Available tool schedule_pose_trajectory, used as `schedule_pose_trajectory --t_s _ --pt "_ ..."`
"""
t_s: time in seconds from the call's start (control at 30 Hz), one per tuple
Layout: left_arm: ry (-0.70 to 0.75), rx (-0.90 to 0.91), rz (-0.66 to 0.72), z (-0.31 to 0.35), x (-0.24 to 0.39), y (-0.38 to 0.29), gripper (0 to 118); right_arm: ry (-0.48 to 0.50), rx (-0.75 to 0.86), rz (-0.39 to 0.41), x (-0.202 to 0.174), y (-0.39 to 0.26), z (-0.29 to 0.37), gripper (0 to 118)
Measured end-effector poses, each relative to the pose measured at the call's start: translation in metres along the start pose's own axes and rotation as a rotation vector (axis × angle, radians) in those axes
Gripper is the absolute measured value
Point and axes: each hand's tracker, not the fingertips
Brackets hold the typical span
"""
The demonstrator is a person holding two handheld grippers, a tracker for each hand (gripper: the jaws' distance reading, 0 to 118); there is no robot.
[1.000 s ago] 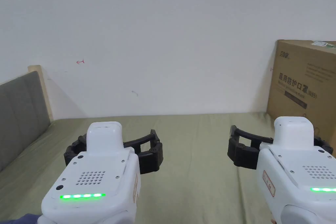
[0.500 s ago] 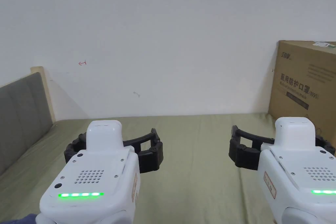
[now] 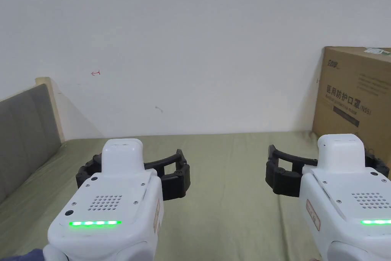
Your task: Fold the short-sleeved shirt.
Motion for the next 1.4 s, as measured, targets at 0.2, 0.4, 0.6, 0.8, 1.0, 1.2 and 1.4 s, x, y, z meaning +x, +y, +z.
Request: schedule_pose_trajectory --t_s 0.2,0.4,0.6,0.8,1.0,1.2,1.4 --pt "0.004 -0.006 -0.022 -0.001 0.003 -0.001 116 -0.002 -0.006 -0.006 -0.001 0.0 -0.002 115" --pt "-0.006 -0.014 -0.035 -0.002 0.004 -0.004 116 0.004 -0.028 -0.036 0.003 -0.002 -0.006 115" --pt "-0.01 -0.019 -0.06 0.0 0.004 -0.005 0 0.04 -0.023 -0.076 0.006 -0.002 0.0 27" --pt "-0.055 -0.088 0.026 -0.003 -0.007 -0.004 0 -0.027 -0.157 -0.191 0.021 -0.005 -0.009 0" --pt "-0.037 -0.106 0.008 -0.004 -0.011 -0.008 0 -0.029 -0.15 -0.13 0.015 -0.015 -0.011 0" --pt "0.074 -0.122 -0.021 0.017 -0.071 -0.015 0 0.128 -0.151 -0.111 -0.061 -0.016 -0.034 0" --pt "0.389 -0.115 0.031 0.079 -0.182 -0.016 0 0.491 -0.184 -0.099 -0.174 -0.016 -0.038 0"
